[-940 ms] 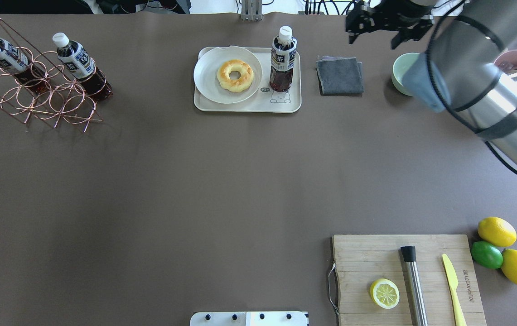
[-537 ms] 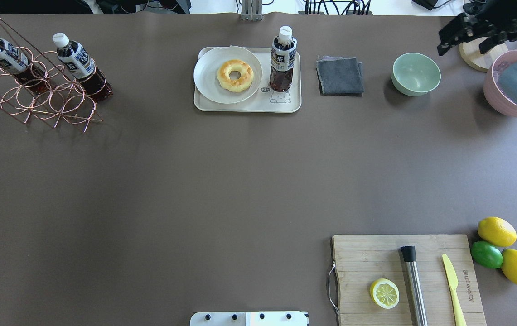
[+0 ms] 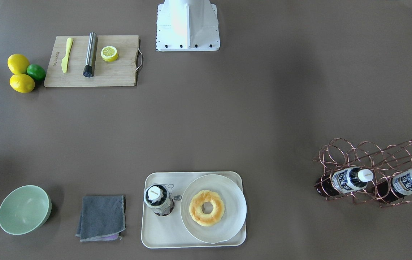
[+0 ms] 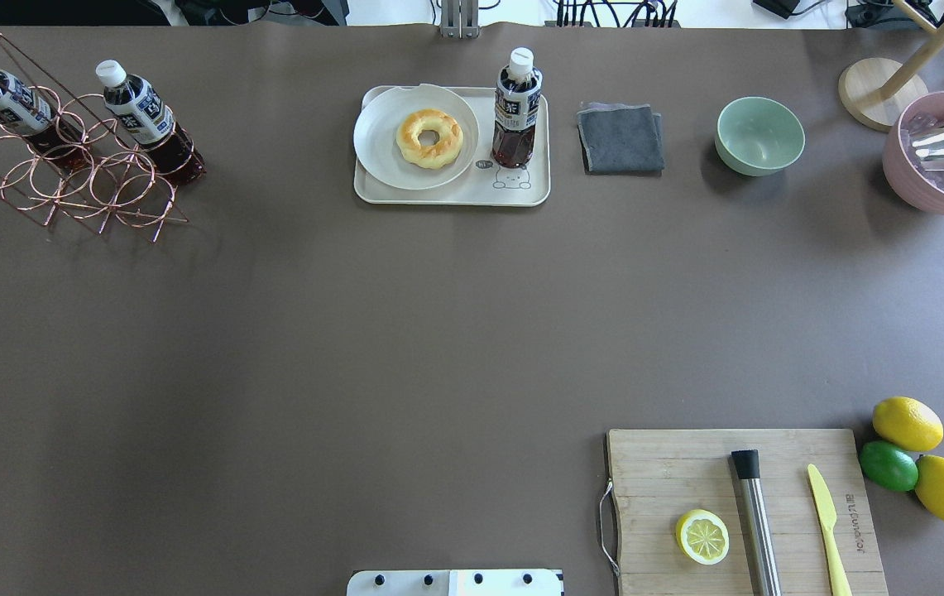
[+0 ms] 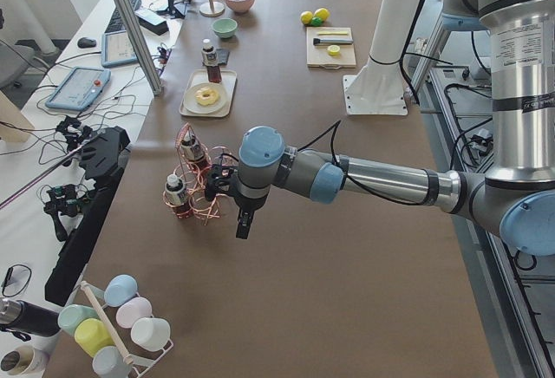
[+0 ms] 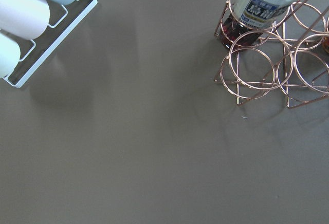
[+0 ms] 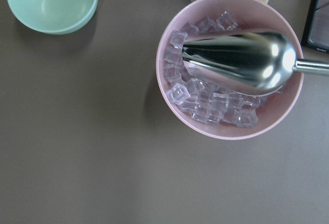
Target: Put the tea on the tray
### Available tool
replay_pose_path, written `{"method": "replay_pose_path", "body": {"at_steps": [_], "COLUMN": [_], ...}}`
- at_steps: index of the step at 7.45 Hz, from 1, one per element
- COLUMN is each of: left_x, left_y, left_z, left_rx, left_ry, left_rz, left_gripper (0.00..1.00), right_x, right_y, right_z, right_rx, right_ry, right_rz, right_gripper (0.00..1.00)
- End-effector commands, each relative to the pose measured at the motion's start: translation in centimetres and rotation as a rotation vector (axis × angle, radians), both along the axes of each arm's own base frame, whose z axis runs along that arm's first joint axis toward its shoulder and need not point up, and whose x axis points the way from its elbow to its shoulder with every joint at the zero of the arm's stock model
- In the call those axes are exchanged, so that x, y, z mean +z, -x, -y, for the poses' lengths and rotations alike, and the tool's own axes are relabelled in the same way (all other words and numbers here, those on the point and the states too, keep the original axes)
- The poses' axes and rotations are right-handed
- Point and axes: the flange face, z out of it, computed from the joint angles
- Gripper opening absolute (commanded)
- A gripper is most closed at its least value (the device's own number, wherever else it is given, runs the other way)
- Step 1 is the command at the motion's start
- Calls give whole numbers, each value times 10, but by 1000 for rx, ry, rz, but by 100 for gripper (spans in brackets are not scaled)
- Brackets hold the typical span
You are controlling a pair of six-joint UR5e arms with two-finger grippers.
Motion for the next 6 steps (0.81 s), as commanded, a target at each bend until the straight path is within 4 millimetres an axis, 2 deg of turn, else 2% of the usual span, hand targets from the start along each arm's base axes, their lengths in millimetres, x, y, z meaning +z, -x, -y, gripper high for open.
{"method": "replay_pose_path", "body": {"at_steps": [1, 2, 3, 4, 5, 6], "left_x": [16, 12, 18, 21, 24, 22], "left_y": [7, 9, 10, 16, 19, 21], "left_z": [-2, -5, -7, -6, -5, -4], "left_rx": [-8, 11, 67, 60, 52, 38], "left_ry": [66, 35, -13, -4, -5, -2], "left_rz": [-29, -27, -26, -10, 33, 45], "left_gripper": [97, 97, 97, 97, 97, 97], "right_x": [22, 30, 37, 42, 58, 61], "right_y": [-24, -30, -32, -34, -33, -33], "right_z": [-25, -32, -35, -35, -41, -43], "right_rx": [27, 24, 4, 3, -15, -51], "right_ry": [25, 30, 21, 23, 41, 19], "right_rz": [-12, -16, -32, -66, -64, -68], "right_gripper": [100, 100, 100, 100, 100, 100]}}
